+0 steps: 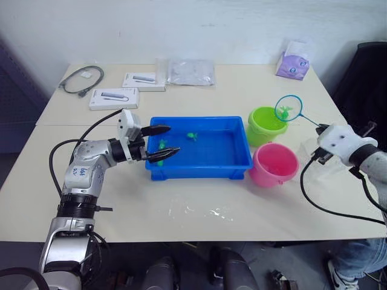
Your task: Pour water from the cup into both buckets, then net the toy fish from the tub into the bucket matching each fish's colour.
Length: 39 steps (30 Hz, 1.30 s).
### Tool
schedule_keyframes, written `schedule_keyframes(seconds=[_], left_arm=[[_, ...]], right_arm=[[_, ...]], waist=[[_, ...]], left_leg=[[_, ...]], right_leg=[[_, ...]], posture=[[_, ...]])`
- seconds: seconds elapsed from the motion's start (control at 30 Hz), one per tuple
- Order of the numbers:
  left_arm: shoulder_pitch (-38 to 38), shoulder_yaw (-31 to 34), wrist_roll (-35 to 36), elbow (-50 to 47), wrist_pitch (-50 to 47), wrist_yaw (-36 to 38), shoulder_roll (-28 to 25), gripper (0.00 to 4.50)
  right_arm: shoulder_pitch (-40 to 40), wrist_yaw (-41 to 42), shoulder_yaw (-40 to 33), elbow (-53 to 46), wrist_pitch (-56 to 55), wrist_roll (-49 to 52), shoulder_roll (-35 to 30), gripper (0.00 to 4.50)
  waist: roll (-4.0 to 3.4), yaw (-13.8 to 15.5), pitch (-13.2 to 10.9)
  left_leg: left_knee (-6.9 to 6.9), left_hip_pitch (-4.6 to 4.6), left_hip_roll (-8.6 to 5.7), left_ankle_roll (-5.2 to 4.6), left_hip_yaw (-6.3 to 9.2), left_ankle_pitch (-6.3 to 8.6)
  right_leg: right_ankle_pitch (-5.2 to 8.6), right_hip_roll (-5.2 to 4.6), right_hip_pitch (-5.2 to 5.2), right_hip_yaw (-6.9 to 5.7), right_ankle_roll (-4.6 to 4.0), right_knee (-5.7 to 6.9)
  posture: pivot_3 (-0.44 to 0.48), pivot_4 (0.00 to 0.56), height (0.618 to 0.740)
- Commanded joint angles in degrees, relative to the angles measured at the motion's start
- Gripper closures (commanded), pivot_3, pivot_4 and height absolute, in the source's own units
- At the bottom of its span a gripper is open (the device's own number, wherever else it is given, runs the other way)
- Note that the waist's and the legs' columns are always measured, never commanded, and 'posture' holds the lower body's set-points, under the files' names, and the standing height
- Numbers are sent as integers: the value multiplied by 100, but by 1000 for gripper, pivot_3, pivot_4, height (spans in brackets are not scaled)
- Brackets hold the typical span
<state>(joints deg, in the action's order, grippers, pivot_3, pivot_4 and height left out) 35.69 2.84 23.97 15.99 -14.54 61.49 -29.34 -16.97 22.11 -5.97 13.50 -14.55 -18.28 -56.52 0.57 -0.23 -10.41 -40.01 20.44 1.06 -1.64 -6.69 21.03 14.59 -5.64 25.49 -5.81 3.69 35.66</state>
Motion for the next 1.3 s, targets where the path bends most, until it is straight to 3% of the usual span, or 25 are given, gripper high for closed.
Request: schedule_keyframes(seconds=[0.03,0.2,0.6,1.17,1.3], left_arm=[[61,5,9,-214,14,-6,18,76],[102,-18,41,-160,64,53,103,76],[257,3,57,107,201,294,230,76],[70,-61,30,116,298,362,237,76],[27,-18,41,88,329,307,236,76]], right_arm=[[-26,-883,165,214,-907,-882,-338,4500],[-150,-1983,619,547,-1308,-2060,-531,4500],[-619,-3259,878,900,-1714,-2793,-618,4500],[-1244,-3605,1555,1528,-2487,-3205,-841,4500],[-1211,-3692,1394,1819,-2268,-3037,-854,4500]], waist=[[0,0,0],[0,-2,0],[-1,-4,0],[-2,-15,-1],[-2,-17,-1]], left_leg=[[0,-1,1,1,0,0],[0,-3,5,8,-2,-4],[-1,-4,6,13,-4,-7],[0,-5,10,15,-6,-10],[-1,-5,14,17,-6,-10]], right_leg=[[0,0,0,2,0,-3],[2,4,0,20,-3,-4],[2,11,0,24,-3,-8],[3,13,-1,24,-6,-6],[4,17,-1,24,-7,-6]], posture=[[0,150,740],[0,150,740],[0,150,740],[0,150,740],[0,150,740]])
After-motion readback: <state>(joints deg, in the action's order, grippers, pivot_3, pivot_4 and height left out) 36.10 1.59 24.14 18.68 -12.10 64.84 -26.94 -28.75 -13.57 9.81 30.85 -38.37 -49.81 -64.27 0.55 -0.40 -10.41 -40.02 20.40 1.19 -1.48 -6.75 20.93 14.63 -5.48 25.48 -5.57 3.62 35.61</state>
